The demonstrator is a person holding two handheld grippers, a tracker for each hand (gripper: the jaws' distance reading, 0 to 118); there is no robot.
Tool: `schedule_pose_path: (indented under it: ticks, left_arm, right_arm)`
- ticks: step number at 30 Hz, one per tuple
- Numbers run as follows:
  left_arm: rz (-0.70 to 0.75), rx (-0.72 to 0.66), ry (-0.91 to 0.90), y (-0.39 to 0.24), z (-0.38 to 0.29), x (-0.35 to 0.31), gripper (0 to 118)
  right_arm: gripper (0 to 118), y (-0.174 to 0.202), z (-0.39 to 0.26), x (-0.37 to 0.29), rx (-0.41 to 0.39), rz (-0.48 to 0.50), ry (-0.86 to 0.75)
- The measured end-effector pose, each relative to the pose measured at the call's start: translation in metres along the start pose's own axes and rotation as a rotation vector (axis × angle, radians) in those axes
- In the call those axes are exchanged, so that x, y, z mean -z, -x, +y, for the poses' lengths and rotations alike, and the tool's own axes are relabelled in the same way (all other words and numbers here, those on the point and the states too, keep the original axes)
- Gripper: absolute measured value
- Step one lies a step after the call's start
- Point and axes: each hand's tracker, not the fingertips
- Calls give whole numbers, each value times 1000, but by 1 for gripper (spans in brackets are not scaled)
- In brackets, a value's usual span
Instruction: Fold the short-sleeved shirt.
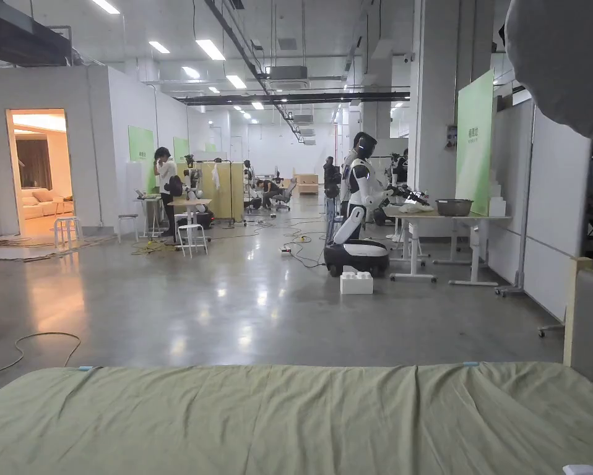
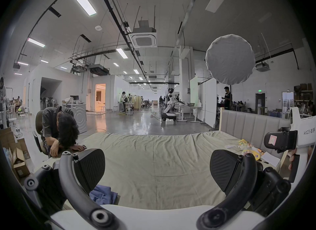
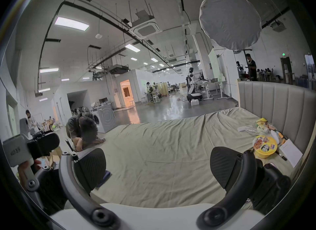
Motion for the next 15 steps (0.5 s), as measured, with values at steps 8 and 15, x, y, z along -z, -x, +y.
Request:
schedule_pose_path:
  ticks: [8,15]
  left_arm:
    - [-9,14,-3,-2,3,-4,118]
    - [-29,26,1,-4,5,-4,118]
  right_arm:
    - [118,0,-2,-2,-31,-32,-3]
    - [118,9,2,-1,-59,-225,85]
